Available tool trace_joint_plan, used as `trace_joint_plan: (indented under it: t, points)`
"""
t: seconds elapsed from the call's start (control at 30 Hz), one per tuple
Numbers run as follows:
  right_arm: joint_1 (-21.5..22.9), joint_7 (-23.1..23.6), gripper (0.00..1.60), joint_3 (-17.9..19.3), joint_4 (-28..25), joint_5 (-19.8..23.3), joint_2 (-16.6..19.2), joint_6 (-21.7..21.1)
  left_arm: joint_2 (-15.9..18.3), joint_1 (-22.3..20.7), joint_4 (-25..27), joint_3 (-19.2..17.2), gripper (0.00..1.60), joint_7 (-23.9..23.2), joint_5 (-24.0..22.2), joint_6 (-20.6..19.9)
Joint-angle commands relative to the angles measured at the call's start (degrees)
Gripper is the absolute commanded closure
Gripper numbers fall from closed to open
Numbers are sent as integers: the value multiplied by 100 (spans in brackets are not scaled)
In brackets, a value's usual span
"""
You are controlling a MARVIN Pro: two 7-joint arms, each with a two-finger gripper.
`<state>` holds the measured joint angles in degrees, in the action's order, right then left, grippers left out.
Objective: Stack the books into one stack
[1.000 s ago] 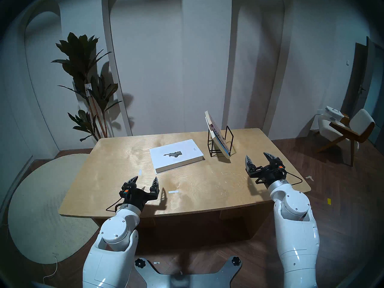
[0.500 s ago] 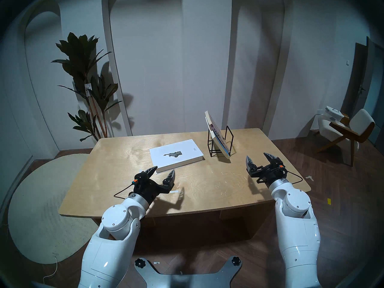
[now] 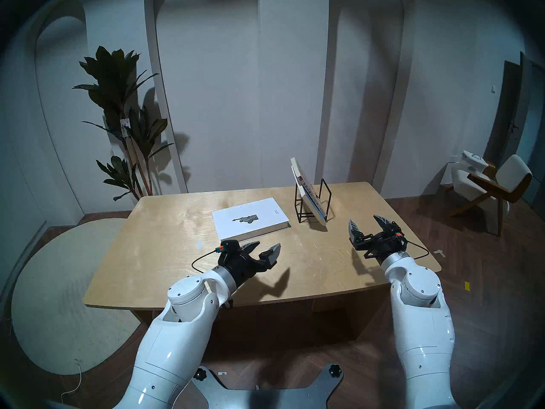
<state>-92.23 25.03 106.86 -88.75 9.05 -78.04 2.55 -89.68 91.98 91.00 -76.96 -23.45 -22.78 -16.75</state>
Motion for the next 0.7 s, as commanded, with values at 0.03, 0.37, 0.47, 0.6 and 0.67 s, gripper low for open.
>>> trace_joint_plan:
  t: [0.03, 0.37, 0.47, 0.6, 0.67]
  points:
    - [77, -29, 0, 3, -99, -6, 9, 29, -174, -668, -170, 287, 0, 9, -773, 99]
    - [75, -52, 0, -10, -99, -1, 19, 32, -345, -1207, -703, 459, 0, 0, -1264, 234]
    - [74, -58, 0, -14, -99, 1, 22, 32, -380, -1331, -836, 542, 0, 70, -1300, 441]
    - [73, -65, 0, -18, -100, 4, 26, 32, -468, -1585, -1107, 626, 0, 108, -1295, 568]
    - [72, -70, 0, -21, -101, 5, 29, 33, -503, -1680, -1236, 668, 0, 140, -1300, 656]
